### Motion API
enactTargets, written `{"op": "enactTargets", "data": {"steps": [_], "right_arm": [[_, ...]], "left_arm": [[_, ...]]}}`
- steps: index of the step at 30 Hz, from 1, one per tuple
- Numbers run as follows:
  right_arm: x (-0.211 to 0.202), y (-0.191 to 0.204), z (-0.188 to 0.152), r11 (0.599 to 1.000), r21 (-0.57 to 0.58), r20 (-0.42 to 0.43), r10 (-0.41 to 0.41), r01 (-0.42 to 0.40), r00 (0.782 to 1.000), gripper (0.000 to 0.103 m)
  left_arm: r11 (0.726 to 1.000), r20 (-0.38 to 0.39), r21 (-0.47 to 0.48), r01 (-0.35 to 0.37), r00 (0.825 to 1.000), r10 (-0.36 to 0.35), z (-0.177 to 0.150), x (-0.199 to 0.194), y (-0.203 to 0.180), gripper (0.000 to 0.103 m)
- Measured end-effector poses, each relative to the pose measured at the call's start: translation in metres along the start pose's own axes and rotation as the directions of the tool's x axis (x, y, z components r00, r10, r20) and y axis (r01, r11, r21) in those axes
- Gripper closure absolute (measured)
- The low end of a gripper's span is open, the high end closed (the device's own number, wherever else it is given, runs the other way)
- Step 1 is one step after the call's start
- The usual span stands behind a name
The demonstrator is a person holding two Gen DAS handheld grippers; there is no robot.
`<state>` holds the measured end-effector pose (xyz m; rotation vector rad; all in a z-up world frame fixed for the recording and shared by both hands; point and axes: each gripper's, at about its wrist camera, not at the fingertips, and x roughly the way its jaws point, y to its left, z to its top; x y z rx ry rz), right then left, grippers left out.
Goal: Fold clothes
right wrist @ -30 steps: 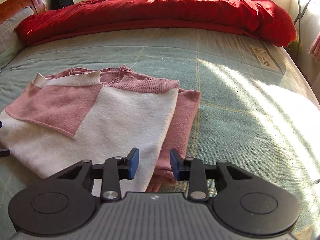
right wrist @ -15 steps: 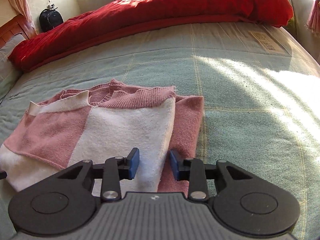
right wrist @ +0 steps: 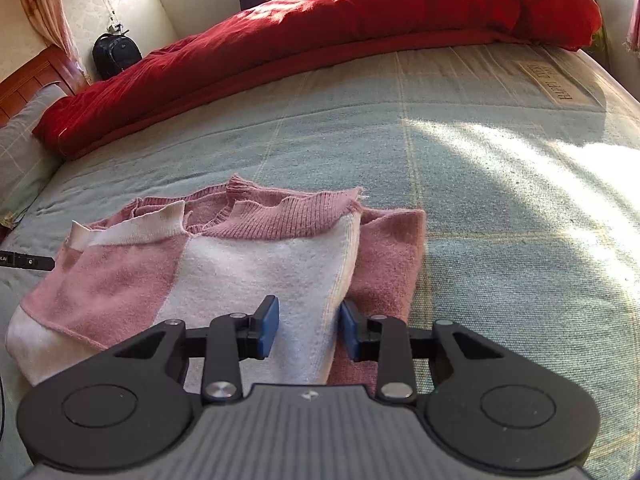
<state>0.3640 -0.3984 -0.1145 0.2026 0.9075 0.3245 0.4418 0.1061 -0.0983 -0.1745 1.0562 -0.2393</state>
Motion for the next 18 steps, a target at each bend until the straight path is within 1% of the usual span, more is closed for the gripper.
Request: {"op": "enactTargets", "data": {"steps": [2,6,8,12,15,18], "right_arm": [[0.001,0.0,0.0,1.0,-0.001,0.009,0.002,-0.002,1.0,0.065],[0.003,-0.001,0.001,1.0,-0.009,0.008,0.007,-0.007,1.0,0.065],[0.004,-0.003,0.003,1.0,0.0,0.009,0.014,-0.014,1.0,0.065],[0.006,-0.005,0.005,1.0,0.017,0.012,0.02,-0.021,1.0,0.066],[0.007,-0.005,0.006,0.999,0.024,0.014,0.022,-0.022,1.0,0.065],[0.006,-0.008,0.006,0.998,0.046,0.018,0.033,-0.033,0.999,0.065]], "left_arm": [[1.0,-0.001,0.009,-0.006,1.0,0.006,0.0,0.006,0.001,0.057],[1.0,0.017,0.015,0.007,1.0,-0.007,0.0,0.011,0.004,0.057],[0.999,0.029,-0.005,0.044,0.999,-0.043,0.003,0.011,0.008,0.057],[0.991,0.027,-0.058,0.121,0.993,-0.119,0.012,0.018,0.017,0.057],[0.979,0.02,-0.106,0.172,0.985,-0.17,0.017,0.023,0.027,0.057],[0.964,0.025,-0.167,0.206,0.979,-0.205,0.013,0.023,0.036,0.055]]}}
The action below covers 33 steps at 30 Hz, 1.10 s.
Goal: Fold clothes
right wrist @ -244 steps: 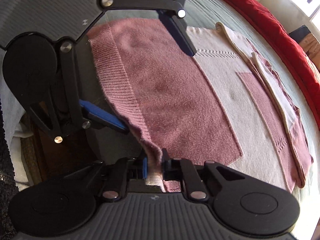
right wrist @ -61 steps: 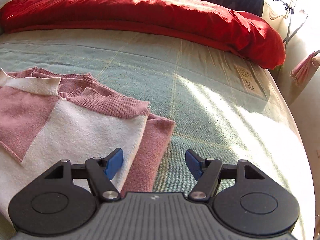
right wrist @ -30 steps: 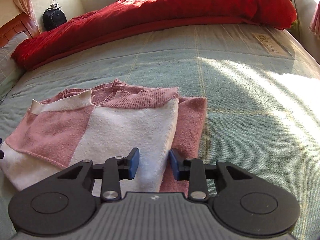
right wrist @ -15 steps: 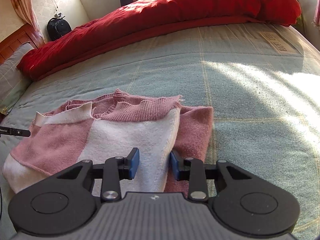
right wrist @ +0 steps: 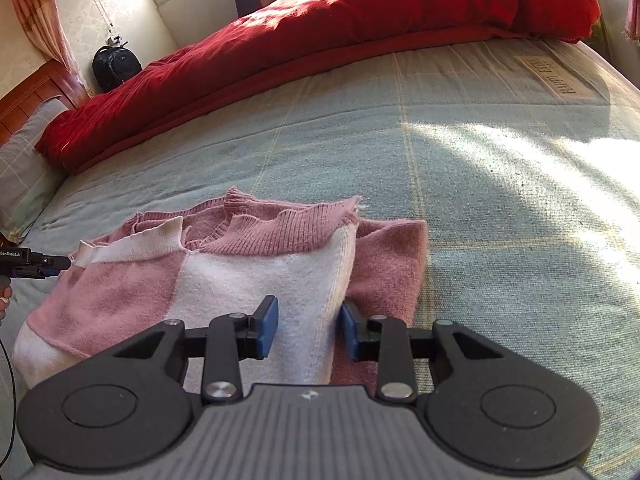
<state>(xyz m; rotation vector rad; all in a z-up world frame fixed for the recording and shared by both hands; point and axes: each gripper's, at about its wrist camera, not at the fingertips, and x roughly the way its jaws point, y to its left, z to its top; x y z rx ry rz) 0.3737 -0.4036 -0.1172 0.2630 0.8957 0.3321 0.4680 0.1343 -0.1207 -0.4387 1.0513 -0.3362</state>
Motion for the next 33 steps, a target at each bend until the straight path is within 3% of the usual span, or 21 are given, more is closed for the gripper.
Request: {"op": "enactTargets", "data": {"steps": [6,17,18,20,21,26,33], "right_arm": [[-0.01,-0.005,-0.002,1.0,0.02,0.016,0.019,-0.02,1.0,0.065],[-0.001,-0.019,-0.003,0.988,0.133,0.016,0.079,-0.08,0.997,0.065],[-0.002,-0.018,-0.005,0.988,0.132,0.017,0.08,-0.082,0.997,0.067],[-0.004,-0.017,-0.007,0.99,0.123,0.009,0.064,-0.064,0.998,0.091],[-0.005,-0.016,-0.007,0.992,0.116,0.003,0.05,-0.05,0.999,0.091],[-0.019,-0.008,0.0,0.996,0.088,0.026,0.03,-0.032,0.999,0.094],[-0.046,-0.002,0.015,0.999,0.04,0.073,-0.005,0.002,0.997,0.095]], "left_arm": [[0.999,-0.009,-0.002,0.041,0.999,-0.041,-0.021,-0.011,0.001,0.053],[0.999,-0.006,0.031,0.035,0.999,-0.034,-0.02,0.007,-0.008,0.053],[0.999,-0.009,0.037,0.032,0.999,-0.032,-0.021,0.006,-0.009,0.055],[0.998,-0.018,0.057,-0.005,1.0,0.006,-0.023,0.004,-0.013,0.073],[0.998,-0.028,0.065,-0.026,0.999,0.028,-0.023,0.004,-0.014,0.094],[0.997,-0.007,0.072,-0.042,0.999,0.043,-0.02,-0.01,-0.023,0.097],[0.997,0.05,0.083,-0.004,0.999,-0.001,-0.005,-0.033,-0.036,0.098]]}}
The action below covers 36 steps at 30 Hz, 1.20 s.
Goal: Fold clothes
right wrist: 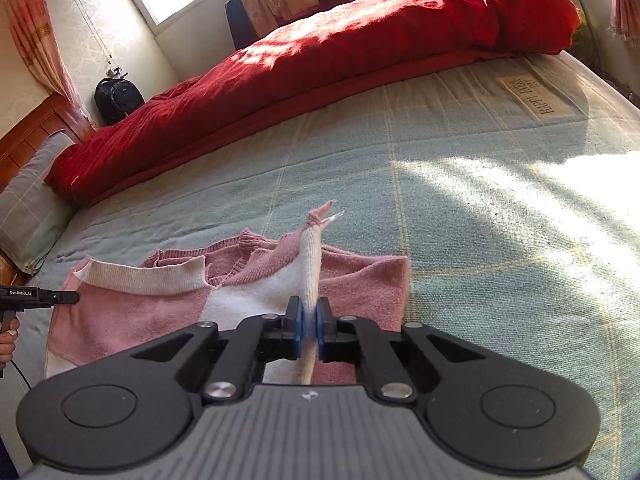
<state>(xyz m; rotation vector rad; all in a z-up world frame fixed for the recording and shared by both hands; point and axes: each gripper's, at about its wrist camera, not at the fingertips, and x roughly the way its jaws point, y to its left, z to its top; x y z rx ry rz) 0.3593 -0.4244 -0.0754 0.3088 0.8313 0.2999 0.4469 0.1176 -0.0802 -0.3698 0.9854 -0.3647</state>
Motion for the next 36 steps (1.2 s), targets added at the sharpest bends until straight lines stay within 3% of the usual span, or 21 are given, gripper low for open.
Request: {"op": "enactTargets", "data": {"steps": [6,11,15,17,20,22,26,29,33,36], "right_arm": [[0.005,-0.026,-0.004,0.994,0.113,-0.017,-0.012,0.014,1.0,0.103],[0.001,-0.029,-0.02,0.991,0.134,-0.037,0.011,-0.006,0.999,0.092],[-0.008,-0.013,-0.021,0.996,0.088,-0.03,0.012,-0.01,0.999,0.09],[-0.009,0.005,-0.016,0.998,0.043,-0.024,0.039,-0.037,0.999,0.088],[0.004,0.05,-0.011,0.993,-0.059,-0.062,0.102,-0.106,0.993,0.088],[0.023,0.086,-0.015,0.979,-0.159,-0.116,0.109,-0.127,0.987,0.088],[0.067,0.142,-0.035,0.937,-0.324,-0.201,0.065,-0.129,0.977,0.088],[0.086,0.149,-0.038,0.931,-0.353,-0.167,0.034,-0.092,0.985,0.089],[0.096,0.139,-0.026,0.949,-0.308,-0.134,0.024,-0.065,0.991,0.089],[0.104,0.132,-0.02,0.957,-0.288,-0.128,0.012,-0.049,0.992,0.09]], "left_arm": [[0.999,-0.05,-0.029,-0.041,0.998,0.04,-0.002,0.028,0.008,0.097],[0.994,-0.06,-0.039,-0.098,0.994,0.096,-0.016,0.028,0.017,0.093],[0.98,-0.019,0.079,-0.183,0.983,0.185,-0.02,0.009,-0.005,0.091],[0.971,0.012,0.146,-0.188,0.982,0.188,-0.021,-0.004,-0.026,0.086],[0.967,-0.001,0.237,-0.093,0.995,0.096,-0.03,-0.011,-0.062,0.079],[0.943,-0.037,0.331,-0.029,0.998,0.043,-0.046,-0.003,-0.091,0.078],[0.884,-0.116,0.466,0.03,0.993,0.027,-0.074,0.033,-0.126,0.078],[0.878,-0.105,0.479,0.013,0.993,0.043,-0.079,0.055,-0.127,0.078],[0.912,-0.079,0.409,0.024,0.997,0.009,-0.062,0.06,-0.124,0.076],[0.913,-0.066,0.408,-0.024,0.996,0.056,-0.053,0.072,-0.12,0.069]]}}
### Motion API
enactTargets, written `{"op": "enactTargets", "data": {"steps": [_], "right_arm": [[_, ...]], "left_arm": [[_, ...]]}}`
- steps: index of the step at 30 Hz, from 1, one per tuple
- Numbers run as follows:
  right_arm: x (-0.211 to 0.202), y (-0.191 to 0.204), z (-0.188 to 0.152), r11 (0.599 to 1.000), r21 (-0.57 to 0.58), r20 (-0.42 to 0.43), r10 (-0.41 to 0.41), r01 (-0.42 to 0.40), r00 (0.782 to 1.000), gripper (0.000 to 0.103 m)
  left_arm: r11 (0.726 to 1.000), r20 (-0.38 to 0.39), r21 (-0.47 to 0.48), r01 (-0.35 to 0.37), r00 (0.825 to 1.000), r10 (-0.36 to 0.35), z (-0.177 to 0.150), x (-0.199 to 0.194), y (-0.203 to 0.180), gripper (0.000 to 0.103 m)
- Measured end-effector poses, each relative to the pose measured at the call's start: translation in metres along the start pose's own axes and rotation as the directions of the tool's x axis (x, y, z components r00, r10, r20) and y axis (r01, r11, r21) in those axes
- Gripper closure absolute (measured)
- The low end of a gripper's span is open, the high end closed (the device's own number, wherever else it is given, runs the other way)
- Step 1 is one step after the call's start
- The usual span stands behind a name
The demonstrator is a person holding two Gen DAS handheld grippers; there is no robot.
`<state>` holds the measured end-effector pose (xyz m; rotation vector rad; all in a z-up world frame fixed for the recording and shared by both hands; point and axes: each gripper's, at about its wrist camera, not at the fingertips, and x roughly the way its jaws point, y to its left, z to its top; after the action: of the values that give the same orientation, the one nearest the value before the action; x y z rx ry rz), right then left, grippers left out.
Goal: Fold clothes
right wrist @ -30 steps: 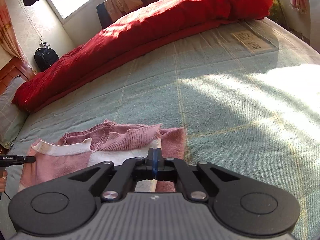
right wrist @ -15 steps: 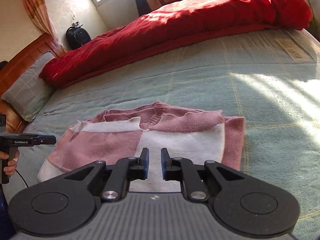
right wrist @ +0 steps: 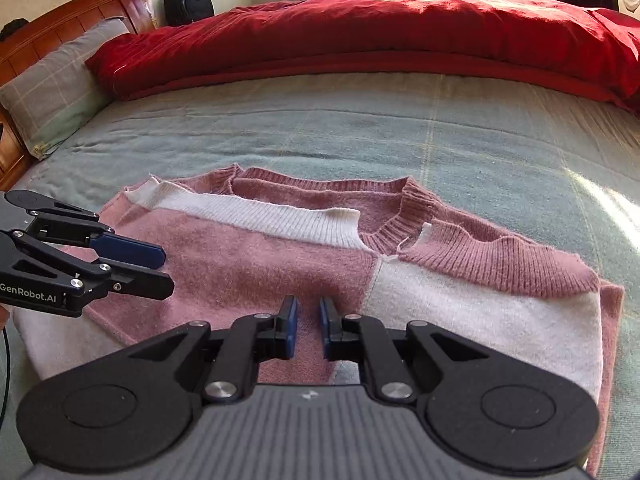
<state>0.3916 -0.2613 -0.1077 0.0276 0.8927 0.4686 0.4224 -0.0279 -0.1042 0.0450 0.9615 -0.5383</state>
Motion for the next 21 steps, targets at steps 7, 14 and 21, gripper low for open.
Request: {"op": "enactTargets", "data": {"steps": [7,14,21], "right_arm": [[-0.018,-0.003,0.002,0.997,0.06,0.001,-0.042,0.042,0.999,0.084],[-0.092,-0.014,-0.046,0.992,0.082,-0.011,-0.095,0.095,0.995,0.074],[-0.122,-0.029,-0.107,0.975,0.142,-0.106,-0.154,0.168,0.982,0.074]], "left_arm": [[0.998,-0.011,-0.051,-0.028,1.0,0.027,0.004,-0.005,0.002,0.067],[0.985,0.007,0.123,-0.124,0.992,0.124,-0.036,-0.062,-0.031,0.049],[0.983,-0.152,0.069,-0.171,0.972,0.18,-0.091,-0.061,-0.026,0.042]]}}
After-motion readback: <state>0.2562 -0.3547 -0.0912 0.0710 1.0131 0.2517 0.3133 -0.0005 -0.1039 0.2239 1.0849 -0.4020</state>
